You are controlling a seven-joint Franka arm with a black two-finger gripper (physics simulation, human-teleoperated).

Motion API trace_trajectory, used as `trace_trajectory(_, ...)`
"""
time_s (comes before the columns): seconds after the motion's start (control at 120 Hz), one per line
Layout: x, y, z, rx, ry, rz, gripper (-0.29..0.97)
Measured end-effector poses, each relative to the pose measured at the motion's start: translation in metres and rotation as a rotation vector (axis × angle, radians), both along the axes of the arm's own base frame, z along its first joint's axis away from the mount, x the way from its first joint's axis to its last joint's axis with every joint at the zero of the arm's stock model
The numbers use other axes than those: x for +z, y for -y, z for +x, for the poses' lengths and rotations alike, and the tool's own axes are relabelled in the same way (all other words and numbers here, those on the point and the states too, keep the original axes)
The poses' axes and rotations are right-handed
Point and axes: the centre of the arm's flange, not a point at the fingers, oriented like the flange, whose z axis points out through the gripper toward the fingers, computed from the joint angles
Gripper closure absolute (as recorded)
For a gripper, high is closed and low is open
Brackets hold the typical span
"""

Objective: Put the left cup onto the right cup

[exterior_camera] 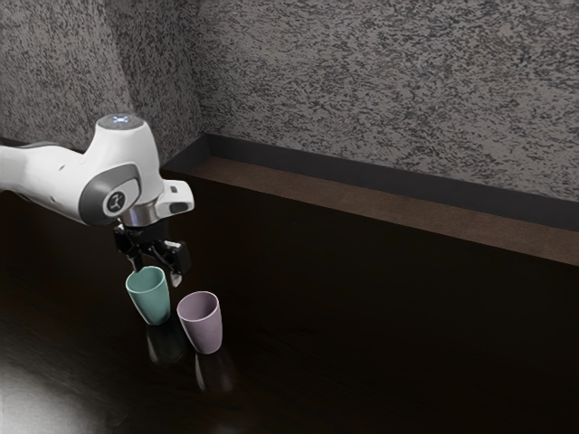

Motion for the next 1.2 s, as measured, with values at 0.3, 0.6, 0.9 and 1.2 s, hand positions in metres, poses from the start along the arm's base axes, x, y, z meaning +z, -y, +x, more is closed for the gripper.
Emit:
trace_trajectory(0.3, -0.016, -0.015, 0.001, 0.017, -0.011, -0.003, 0.05)
trace_trajectory(0.6, -0.031, -0.014, 0.011, 0.001, -0.016, -0.004, 0.11)
trace_trajectory(0.9, -0.035, -0.012, 0.017, -0.016, -0.005, -0.001, 0.19)
trace_trajectory(1.2, -0.055, -0.02, 0.02, -0.014, -0.01, -0.005, 0.23)
